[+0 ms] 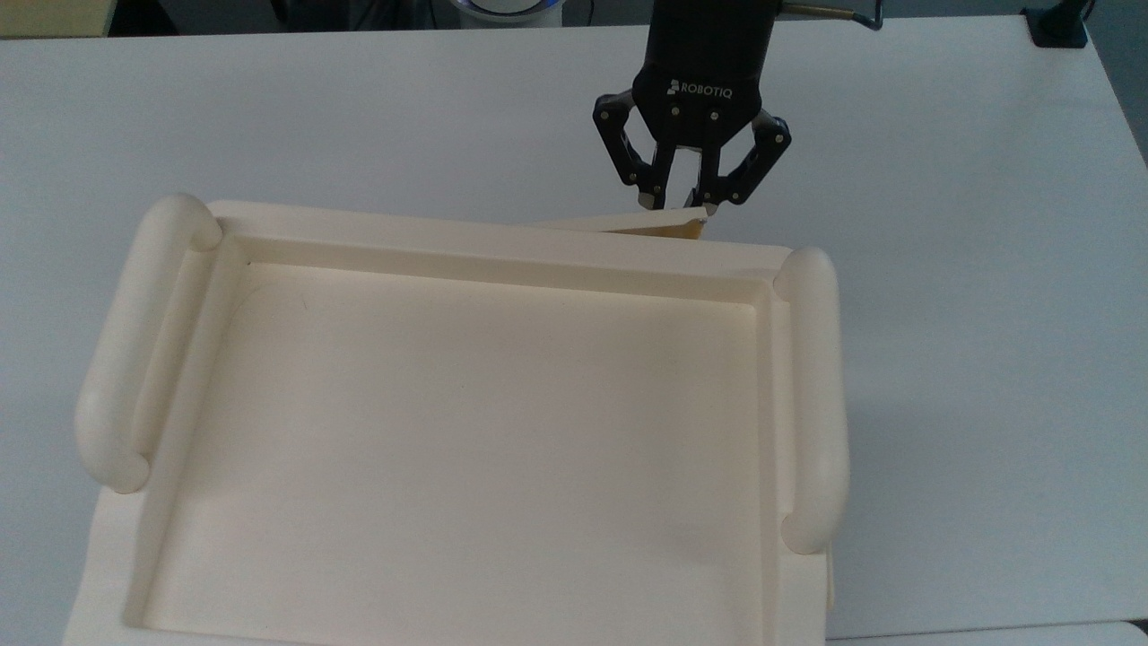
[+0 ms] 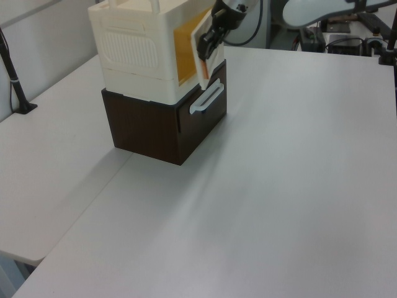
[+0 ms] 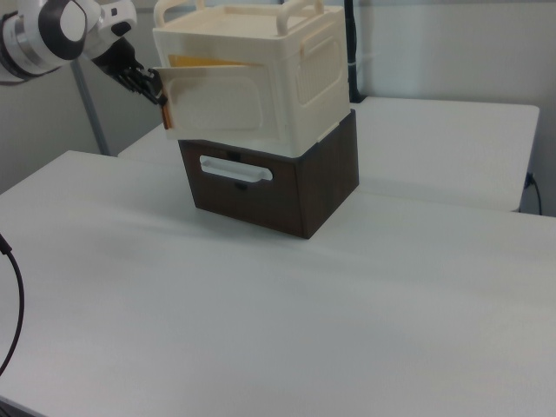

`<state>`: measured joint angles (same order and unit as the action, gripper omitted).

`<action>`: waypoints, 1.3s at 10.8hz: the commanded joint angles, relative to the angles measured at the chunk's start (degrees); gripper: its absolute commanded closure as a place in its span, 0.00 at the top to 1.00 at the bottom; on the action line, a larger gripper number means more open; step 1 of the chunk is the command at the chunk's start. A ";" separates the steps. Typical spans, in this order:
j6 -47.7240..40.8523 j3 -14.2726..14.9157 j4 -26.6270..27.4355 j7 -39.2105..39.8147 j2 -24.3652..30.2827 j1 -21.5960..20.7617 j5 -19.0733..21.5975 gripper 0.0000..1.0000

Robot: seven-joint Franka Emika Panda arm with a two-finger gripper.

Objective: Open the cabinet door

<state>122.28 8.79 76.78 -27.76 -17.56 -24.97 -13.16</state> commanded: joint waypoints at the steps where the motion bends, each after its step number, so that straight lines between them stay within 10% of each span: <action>1: -12.55 0.87 3.99 8.05 3.93 0.54 7.86 0.16; 5: -26.10 1.05 3.82 18.17 7.62 7.81 12.80 0.33; 6: -27.95 1.05 3.90 18.44 8.15 10.01 12.81 0.51; 7: -30.15 1.05 3.55 19.84 8.16 12.03 12.81 1.00; 14: -36.40 1.22 3.37 25.83 10.61 17.41 12.89 1.00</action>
<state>87.41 9.80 78.37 -2.97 -9.69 -7.73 -1.60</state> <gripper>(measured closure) 0.000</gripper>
